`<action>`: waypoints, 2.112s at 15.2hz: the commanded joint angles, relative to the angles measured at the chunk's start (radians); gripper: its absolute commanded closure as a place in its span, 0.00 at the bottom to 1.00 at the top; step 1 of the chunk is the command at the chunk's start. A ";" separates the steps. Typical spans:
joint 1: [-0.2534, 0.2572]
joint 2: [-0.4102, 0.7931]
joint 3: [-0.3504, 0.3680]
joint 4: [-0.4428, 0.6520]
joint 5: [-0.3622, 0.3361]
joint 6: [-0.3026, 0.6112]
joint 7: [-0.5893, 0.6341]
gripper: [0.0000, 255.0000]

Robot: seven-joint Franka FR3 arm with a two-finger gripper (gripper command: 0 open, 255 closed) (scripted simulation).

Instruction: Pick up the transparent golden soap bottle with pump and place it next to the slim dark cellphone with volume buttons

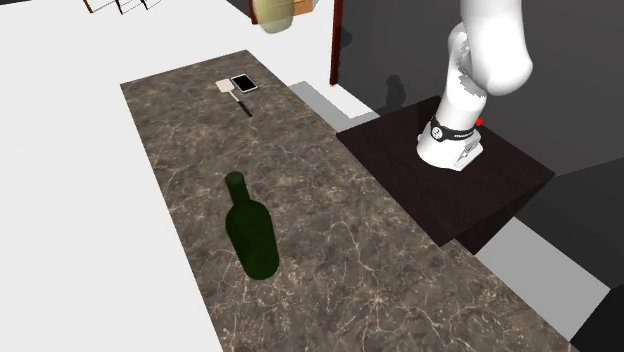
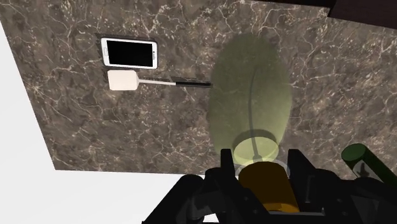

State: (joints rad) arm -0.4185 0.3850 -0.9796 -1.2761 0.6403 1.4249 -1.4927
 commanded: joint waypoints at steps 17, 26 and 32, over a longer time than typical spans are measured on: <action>0.102 -0.038 -0.009 -0.294 -0.025 0.247 -0.075 1.00; 0.113 -0.018 0.003 -0.393 0.001 0.345 -0.121 1.00; 0.110 0.006 0.017 -0.446 0.029 0.404 -0.156 1.00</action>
State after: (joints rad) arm -0.3045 0.3831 -0.9665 -1.7165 0.6618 1.8196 -1.6405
